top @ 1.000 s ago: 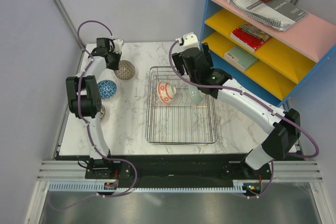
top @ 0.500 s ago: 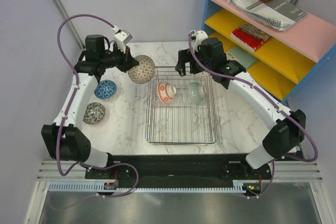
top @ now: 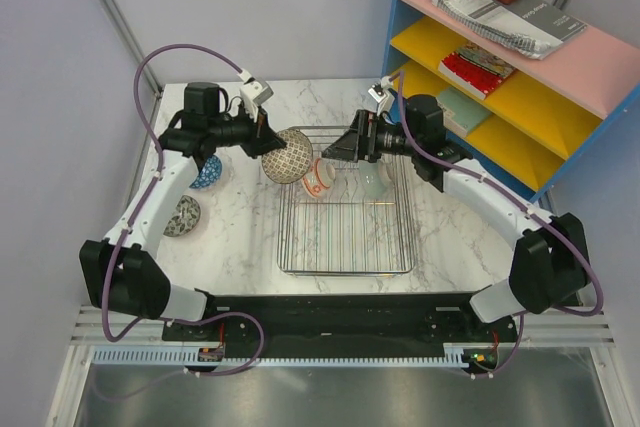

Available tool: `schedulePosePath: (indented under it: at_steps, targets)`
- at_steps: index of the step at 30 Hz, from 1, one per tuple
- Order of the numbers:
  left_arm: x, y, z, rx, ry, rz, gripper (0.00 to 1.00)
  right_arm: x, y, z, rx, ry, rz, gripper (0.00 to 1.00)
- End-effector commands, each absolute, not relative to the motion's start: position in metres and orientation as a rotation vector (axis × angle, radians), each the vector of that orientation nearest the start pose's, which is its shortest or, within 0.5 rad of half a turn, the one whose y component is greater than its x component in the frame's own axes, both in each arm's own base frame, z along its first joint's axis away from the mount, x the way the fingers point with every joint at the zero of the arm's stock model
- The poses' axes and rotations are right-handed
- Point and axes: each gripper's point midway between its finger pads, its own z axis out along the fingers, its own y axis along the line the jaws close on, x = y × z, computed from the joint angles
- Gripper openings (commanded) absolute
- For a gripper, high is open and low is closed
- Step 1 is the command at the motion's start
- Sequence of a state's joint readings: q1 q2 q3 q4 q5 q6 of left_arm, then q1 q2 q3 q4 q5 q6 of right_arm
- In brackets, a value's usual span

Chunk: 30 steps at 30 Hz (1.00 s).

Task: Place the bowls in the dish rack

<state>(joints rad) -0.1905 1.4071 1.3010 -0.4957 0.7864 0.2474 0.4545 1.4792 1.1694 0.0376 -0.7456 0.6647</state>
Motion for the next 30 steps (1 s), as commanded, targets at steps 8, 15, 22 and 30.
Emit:
schedulePosePath:
  at_steps: [8, 15, 22, 30]
  targets:
    - [0.337, -0.205, 0.278, 0.911, 1.779, -0.881, 0.02, 0.298, 0.323, 0.307, -0.413, 1.857, 1.717, 0.98]
    - [0.327, -0.212, 0.288, 0.932, 1.738, -0.904, 0.02, 0.309, 0.322, 0.286, -0.377, 1.917, 1.644, 0.98]
    - [0.319, -0.217, 0.295, 0.954, 1.697, -0.903, 0.02, 0.308, 0.331, 0.277, -0.400, 1.945, 1.644, 0.98]
    - [0.320, -0.221, 0.291, 0.961, 1.694, -0.885, 0.02, 0.296, 0.347, 0.269, -0.472, 1.976, 1.676, 0.98]
